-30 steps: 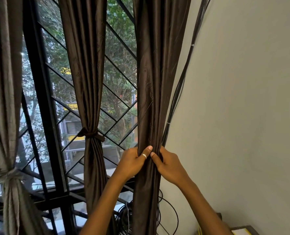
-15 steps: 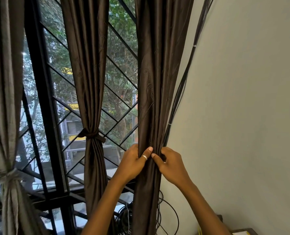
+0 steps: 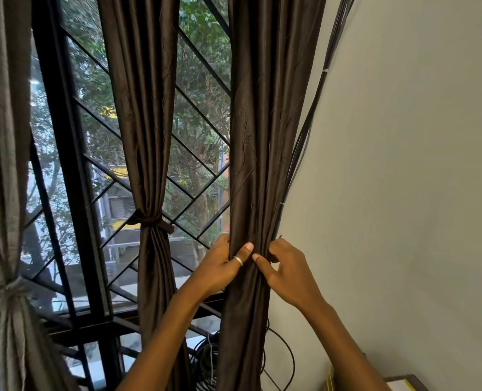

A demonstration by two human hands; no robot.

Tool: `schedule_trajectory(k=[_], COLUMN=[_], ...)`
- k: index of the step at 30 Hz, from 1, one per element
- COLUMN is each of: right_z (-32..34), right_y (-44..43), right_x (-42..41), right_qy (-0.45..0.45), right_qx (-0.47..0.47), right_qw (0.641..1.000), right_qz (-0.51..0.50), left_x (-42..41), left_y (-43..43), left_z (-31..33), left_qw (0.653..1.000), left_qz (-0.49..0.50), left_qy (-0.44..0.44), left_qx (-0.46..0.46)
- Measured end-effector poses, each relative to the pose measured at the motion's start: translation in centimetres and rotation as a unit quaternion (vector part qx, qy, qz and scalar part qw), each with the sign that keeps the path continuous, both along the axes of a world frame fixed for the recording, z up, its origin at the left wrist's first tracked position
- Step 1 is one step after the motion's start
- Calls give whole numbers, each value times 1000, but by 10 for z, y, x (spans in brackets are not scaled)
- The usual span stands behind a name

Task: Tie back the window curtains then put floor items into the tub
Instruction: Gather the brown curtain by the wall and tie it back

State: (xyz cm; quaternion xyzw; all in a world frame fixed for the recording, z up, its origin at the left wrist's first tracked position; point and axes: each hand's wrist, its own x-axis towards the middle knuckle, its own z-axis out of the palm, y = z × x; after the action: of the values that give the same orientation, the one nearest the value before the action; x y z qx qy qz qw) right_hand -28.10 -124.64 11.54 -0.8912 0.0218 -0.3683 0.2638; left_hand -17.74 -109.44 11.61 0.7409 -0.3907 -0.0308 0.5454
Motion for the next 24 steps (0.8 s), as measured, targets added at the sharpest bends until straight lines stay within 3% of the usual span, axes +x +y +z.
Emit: schedule_trajectory(k=[5, 9, 11, 14, 18, 21, 24], right_z=[6, 12, 13, 15, 18, 21, 27], right_y=[-2, -4, -4, 0, 2, -3, -6], right_x=[-3, -8, -10, -10, -5, -3, -4], right_qy=[24, 54, 59, 50, 69, 80, 111], right_qx=[-71, -113, -130, -167, -133, -137, -48], right_qw=[996, 989, 986, 978, 982, 978, 988], right_qz=[-40, -73, -90, -114, -118, -135, -95], left_x=[-4, -14, -21, -32, -40, -43, -38], left_y=[0, 6, 6, 2, -6, -5, -2], left_z=[-1, 6, 8, 6, -5, -3, 0], left_qw=[997, 999, 997, 980, 920, 901, 909], left_qz=[39, 8, 32, 114, 187, 191, 176], left_qy=[-70, 17, 10, -136, -343, -384, -371], left_qx=[6, -45, -71, -91, 27, 62, 70])
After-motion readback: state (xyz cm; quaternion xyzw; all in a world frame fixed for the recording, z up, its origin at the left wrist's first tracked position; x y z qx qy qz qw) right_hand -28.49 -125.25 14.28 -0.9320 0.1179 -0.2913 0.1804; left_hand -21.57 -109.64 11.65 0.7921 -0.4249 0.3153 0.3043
